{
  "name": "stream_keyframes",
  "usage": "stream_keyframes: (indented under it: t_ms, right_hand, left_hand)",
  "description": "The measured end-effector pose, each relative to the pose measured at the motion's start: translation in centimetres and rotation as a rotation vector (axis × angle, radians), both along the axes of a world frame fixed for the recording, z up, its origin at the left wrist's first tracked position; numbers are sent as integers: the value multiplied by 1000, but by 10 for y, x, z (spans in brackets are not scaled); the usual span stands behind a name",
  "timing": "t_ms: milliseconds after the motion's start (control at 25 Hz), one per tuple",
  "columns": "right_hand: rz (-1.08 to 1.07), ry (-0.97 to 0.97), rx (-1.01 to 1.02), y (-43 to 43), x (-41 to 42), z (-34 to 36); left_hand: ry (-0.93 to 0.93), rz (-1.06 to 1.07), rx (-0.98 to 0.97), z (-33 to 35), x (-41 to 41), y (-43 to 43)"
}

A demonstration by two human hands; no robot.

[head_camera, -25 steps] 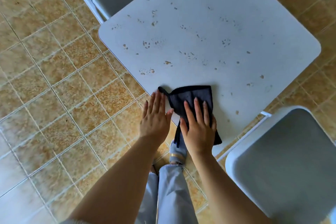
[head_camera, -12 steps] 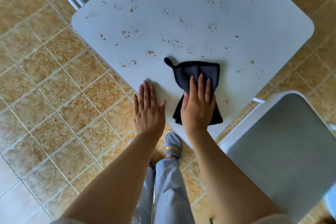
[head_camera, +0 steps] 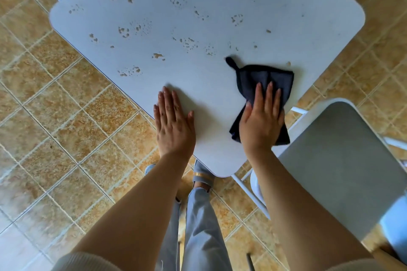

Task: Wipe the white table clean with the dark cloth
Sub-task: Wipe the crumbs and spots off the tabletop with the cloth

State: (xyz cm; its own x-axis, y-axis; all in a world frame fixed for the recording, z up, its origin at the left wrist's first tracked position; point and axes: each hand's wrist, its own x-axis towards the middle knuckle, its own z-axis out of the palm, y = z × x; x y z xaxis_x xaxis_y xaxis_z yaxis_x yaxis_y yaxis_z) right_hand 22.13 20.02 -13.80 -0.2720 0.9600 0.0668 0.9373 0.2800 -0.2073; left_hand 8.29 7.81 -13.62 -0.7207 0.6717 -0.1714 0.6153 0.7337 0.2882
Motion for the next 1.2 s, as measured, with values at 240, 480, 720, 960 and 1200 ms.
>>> stream_keyframes:
  t_ms: [240, 480, 720, 960, 1200]
  right_hand:
    - [142, 30, -3, -28, -32, -1]
    - [151, -73, 19, 0, 50, 5]
    - [-40, -5, 15, 95, -18, -3]
    - [348, 7, 34, 16, -25, -2]
    - [136, -62, 88, 61, 24, -3]
  left_hand:
    - [26, 18, 80, -3, 2, 37]
    - [119, 43, 106, -9, 1, 41]
    - [143, 55, 91, -10, 2, 44]
    - [158, 67, 90, -12, 1, 43]
    - [176, 59, 93, -14, 1, 45]
